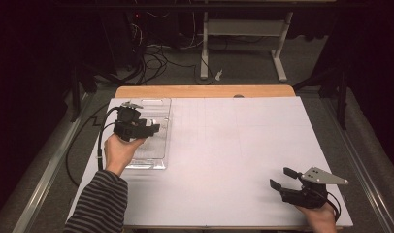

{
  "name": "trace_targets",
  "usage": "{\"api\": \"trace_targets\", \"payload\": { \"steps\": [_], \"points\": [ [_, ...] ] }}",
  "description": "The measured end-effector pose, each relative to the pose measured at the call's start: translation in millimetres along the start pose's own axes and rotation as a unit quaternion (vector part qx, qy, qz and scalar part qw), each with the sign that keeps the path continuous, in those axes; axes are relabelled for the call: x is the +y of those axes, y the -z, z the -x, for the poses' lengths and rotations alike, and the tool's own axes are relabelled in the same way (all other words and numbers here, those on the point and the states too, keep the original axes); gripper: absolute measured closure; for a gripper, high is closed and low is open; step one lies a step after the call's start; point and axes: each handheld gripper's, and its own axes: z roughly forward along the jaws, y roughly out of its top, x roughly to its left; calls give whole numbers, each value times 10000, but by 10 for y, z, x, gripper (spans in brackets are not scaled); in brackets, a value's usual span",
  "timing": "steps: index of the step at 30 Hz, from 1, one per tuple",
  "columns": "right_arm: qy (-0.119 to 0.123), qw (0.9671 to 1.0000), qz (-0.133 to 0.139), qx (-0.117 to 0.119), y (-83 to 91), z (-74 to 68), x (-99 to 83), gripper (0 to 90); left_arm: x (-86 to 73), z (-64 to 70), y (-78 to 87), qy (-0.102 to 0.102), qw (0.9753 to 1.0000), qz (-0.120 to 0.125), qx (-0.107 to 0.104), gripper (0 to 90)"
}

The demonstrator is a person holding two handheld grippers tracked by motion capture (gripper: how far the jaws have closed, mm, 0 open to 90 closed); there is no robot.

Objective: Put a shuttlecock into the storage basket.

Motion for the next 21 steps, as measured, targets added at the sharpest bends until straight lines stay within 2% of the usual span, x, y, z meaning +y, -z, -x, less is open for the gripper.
{"api": "trace_targets", "payload": {
  "steps": [9, 21],
  "points": [
    [2, 10000, -1, 1, -1, -1, 0, 293, -47, 93, 63, -167, 9998, 75, 19, 415],
    [3, 10000, -13, 1, -1, -4, 1, 292, -127, 117, 104, -174, 9997, 132, -74, 414]
  ]
}}
